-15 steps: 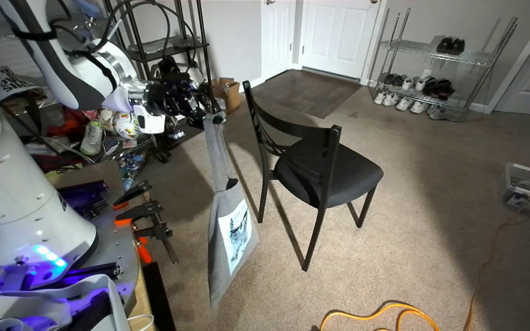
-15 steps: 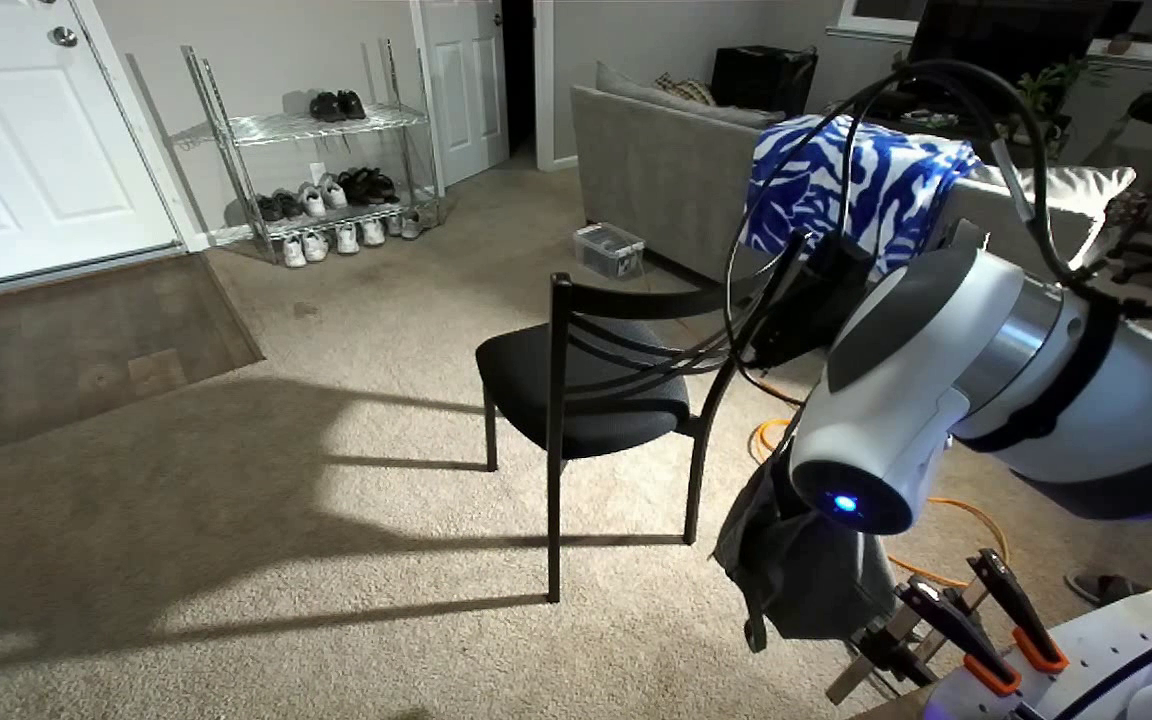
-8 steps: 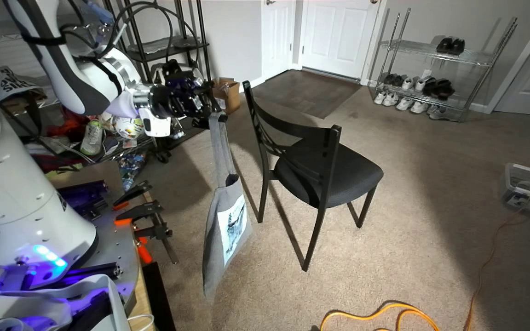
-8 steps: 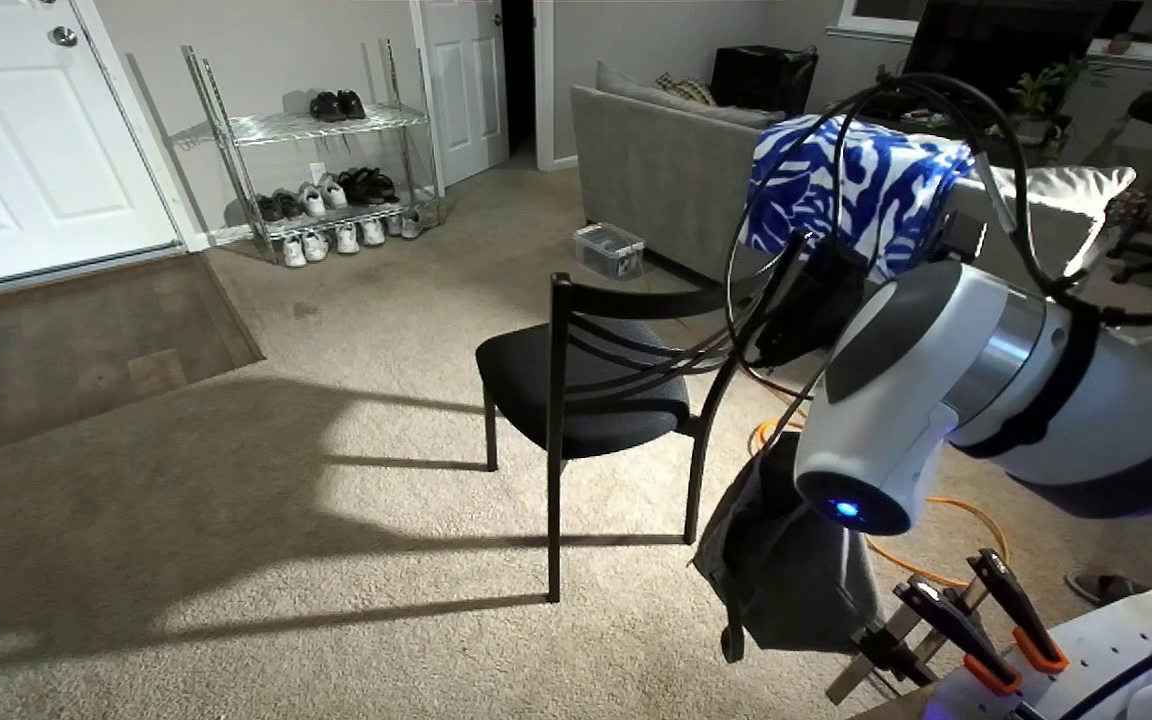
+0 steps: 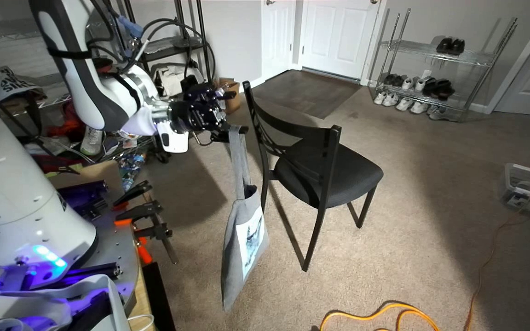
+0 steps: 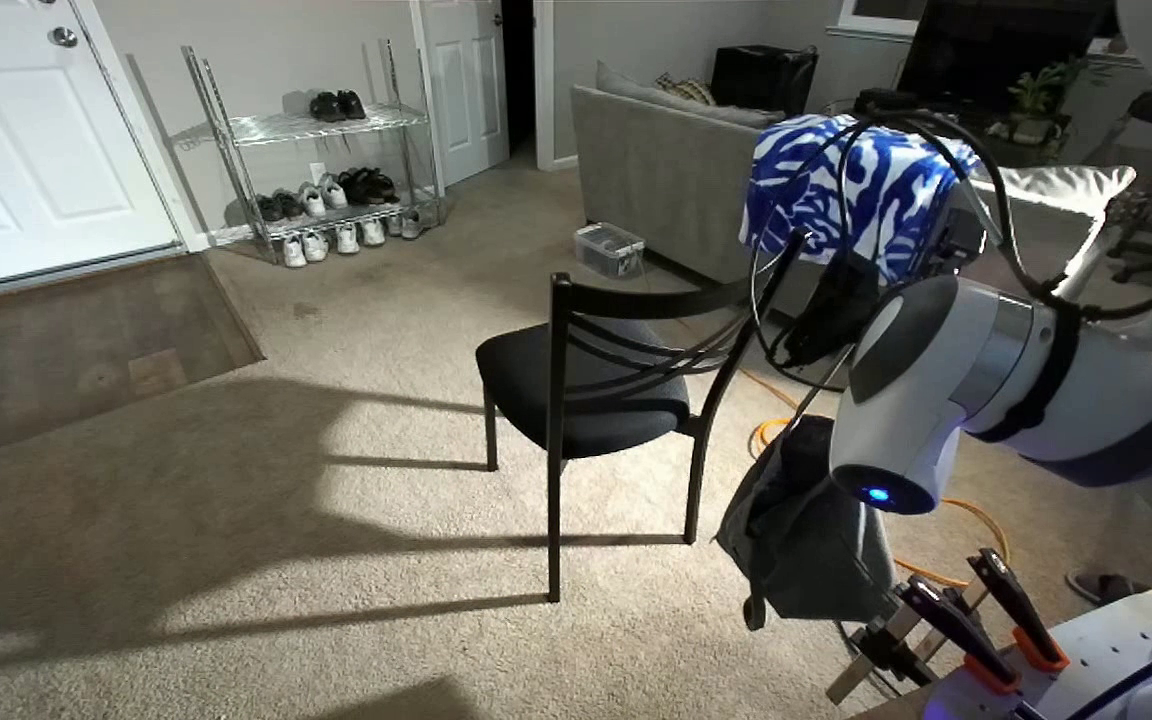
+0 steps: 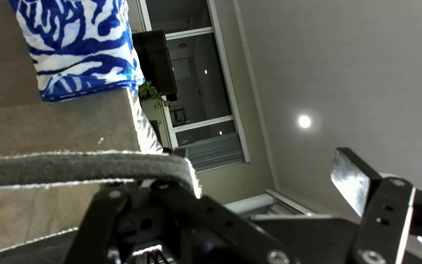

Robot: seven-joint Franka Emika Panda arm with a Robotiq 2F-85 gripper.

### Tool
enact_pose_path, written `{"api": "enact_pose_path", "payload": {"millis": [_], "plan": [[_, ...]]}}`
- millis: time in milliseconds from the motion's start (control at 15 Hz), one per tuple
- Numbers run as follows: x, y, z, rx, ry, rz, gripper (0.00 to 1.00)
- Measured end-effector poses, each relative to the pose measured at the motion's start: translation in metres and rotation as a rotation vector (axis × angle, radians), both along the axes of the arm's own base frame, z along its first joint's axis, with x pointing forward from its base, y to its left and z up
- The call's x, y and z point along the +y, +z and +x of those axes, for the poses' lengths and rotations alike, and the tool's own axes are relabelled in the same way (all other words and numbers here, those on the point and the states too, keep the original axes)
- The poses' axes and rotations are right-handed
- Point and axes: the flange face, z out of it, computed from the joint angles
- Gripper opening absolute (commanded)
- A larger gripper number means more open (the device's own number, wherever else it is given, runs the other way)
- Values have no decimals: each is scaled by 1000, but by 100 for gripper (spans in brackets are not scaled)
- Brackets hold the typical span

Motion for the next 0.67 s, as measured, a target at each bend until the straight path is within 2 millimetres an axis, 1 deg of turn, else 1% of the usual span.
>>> {"api": "enact_pose_path", "payload": {"millis": [200,400,667], "plan": [[-29,-11,8,24,-17,-29,100],[-59,-16,15,35,-41,-51,100],[-90,-20,22,46,-61,-60,100]]}}
